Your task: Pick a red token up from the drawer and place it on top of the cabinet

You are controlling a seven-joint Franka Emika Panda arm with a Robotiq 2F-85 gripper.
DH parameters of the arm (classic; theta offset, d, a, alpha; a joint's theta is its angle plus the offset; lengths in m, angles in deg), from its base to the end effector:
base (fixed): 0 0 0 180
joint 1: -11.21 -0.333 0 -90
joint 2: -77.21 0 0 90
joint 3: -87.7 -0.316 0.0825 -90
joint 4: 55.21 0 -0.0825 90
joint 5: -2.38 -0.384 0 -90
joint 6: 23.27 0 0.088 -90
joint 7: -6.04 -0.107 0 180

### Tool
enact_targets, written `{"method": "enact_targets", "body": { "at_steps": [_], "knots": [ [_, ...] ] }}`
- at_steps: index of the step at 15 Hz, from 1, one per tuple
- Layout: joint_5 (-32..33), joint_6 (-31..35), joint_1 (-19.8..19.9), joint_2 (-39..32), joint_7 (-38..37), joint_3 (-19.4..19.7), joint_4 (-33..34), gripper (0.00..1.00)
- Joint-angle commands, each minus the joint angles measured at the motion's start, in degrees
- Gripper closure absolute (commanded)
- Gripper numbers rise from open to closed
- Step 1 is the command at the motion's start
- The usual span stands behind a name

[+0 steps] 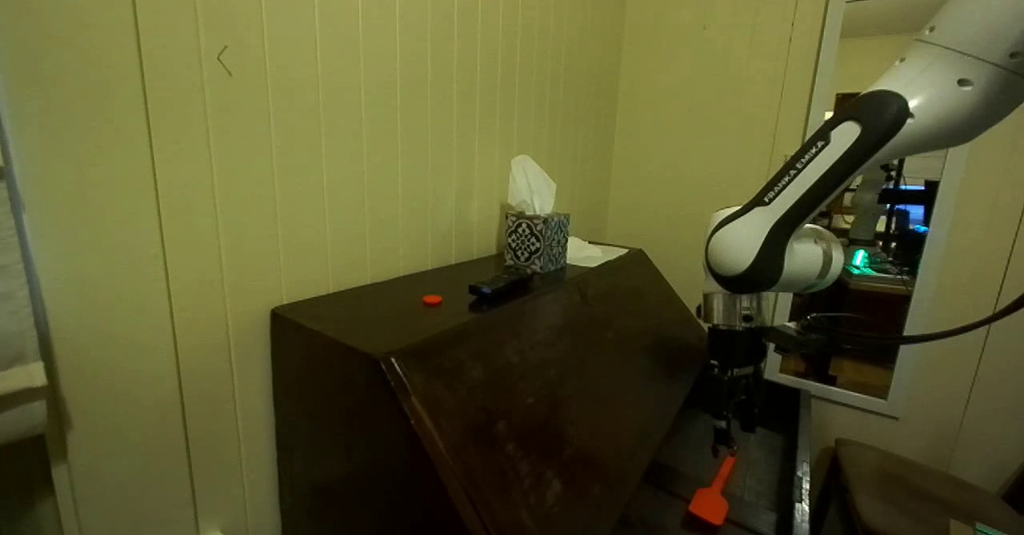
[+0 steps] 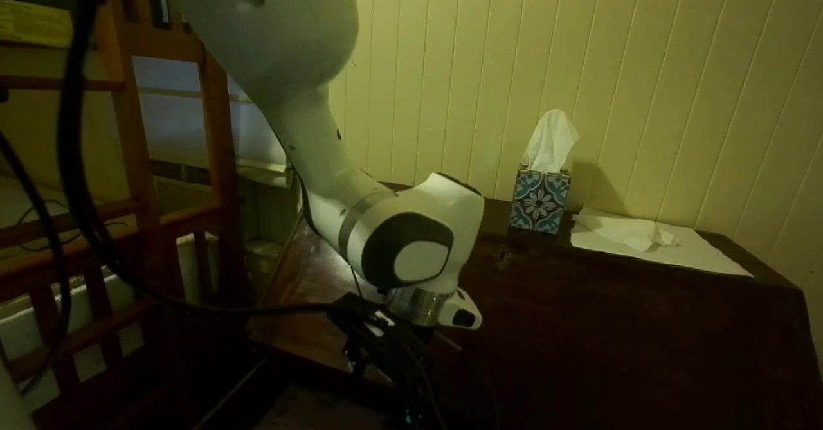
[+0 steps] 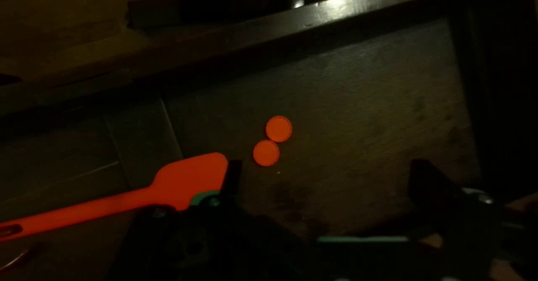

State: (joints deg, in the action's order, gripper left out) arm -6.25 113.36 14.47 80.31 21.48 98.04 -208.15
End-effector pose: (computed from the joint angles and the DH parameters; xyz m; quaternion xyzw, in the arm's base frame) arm 0.3804 -0.0895 0.2379 -0.9911 0.0437 0.0993 0.0771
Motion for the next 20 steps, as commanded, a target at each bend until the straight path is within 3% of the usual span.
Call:
{"method": "enact_targets", "body": {
  "at_steps": [1,9,20],
  "knots": [
    [4.87,10.10,1.50,-8.12,-3.16,-1.44,1.23,0.00],
    [4.35,10.81,2.08,-7.81,-3.64,-2.15,0.71,0.00],
    [4.65,24.62,1.71,-25.54,-4.37,-7.06,5.36,0.00]
  ]
}}
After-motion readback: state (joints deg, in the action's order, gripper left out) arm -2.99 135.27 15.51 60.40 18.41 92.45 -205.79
